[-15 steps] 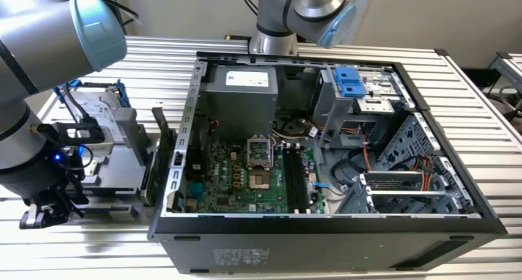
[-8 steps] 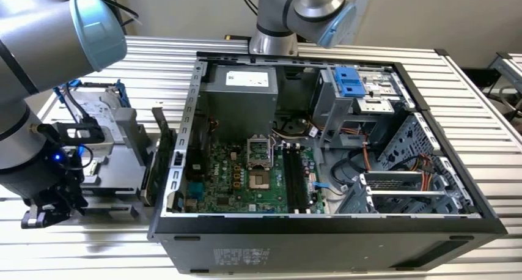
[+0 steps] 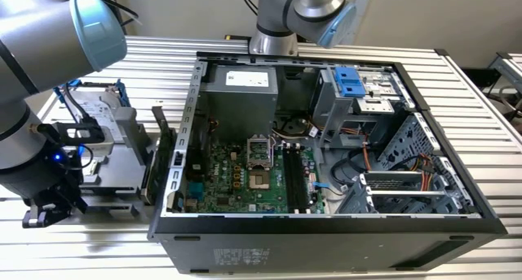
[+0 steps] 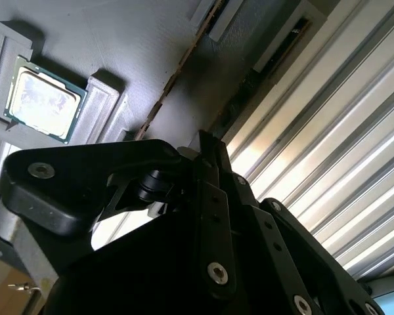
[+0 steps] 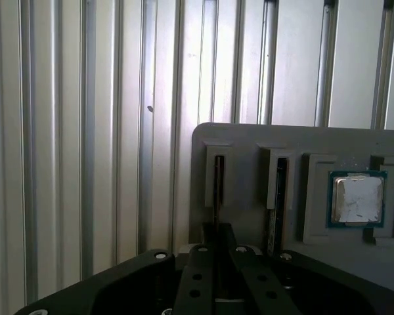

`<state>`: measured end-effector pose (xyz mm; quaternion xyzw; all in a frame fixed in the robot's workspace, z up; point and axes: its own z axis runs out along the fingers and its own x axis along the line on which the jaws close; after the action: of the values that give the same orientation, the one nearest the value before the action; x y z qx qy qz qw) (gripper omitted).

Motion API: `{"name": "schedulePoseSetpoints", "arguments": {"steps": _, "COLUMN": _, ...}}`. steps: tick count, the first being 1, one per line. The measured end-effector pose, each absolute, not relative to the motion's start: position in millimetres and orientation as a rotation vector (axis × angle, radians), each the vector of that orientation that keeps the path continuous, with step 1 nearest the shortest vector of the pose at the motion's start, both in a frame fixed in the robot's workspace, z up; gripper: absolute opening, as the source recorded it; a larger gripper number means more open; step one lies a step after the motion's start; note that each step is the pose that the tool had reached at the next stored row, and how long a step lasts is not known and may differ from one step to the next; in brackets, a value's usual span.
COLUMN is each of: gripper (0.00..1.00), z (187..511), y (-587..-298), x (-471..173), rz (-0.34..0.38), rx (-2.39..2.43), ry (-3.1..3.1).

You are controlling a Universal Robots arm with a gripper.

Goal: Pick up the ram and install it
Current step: 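Pick up the ram and move it above insertion slot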

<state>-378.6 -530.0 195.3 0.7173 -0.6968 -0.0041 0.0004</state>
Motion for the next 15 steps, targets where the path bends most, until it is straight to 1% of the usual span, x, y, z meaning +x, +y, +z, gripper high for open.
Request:
{"name": "schedulePoseSetpoints", "arguments": {"steps": 7, "gripper": 0.0, "z": 195.7, "y": -530.0, "x": -378.6, "rz": -0.013, "rx": 2.253, "ry": -2.188}}
{"name": "schedulePoseSetpoints", "arguments": {"steps": 15, "gripper": 0.0, "z": 204.0, "y": -530.0, "x": -378.6, "rz": -0.013, "rx": 2.253, "ry": -2.188}}
